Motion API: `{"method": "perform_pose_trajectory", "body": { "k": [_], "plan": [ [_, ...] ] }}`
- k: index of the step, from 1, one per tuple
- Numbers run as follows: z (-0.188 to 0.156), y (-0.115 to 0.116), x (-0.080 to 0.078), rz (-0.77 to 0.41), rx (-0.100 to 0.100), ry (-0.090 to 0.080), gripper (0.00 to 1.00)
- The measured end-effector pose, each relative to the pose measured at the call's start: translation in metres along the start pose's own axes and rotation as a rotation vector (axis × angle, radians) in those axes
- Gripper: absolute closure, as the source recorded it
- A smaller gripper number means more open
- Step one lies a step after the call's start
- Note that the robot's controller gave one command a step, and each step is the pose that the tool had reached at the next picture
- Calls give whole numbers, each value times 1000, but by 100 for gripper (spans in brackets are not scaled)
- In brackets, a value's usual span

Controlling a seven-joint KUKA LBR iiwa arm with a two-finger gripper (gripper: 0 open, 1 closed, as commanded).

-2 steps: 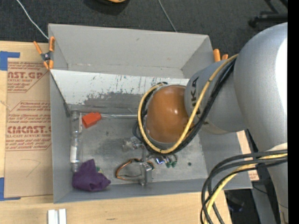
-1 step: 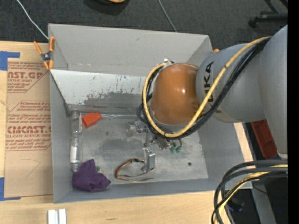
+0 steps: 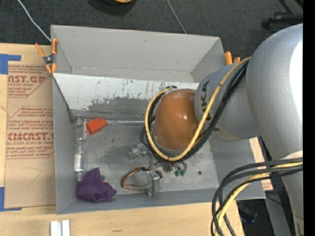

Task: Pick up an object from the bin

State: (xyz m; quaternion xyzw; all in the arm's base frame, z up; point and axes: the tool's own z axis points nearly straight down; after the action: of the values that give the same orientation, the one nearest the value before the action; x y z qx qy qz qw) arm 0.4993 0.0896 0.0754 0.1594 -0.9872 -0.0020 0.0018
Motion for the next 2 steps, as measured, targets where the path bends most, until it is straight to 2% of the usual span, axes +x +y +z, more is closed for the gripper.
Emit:
{"method": "perform_pose_trajectory", "body": {
  "k": [1, 2],
  "plan": [
    [3, 4, 7, 25, 5, -23, 0],
    [0, 1, 0, 0, -1, -1, 100]
  ]
}}
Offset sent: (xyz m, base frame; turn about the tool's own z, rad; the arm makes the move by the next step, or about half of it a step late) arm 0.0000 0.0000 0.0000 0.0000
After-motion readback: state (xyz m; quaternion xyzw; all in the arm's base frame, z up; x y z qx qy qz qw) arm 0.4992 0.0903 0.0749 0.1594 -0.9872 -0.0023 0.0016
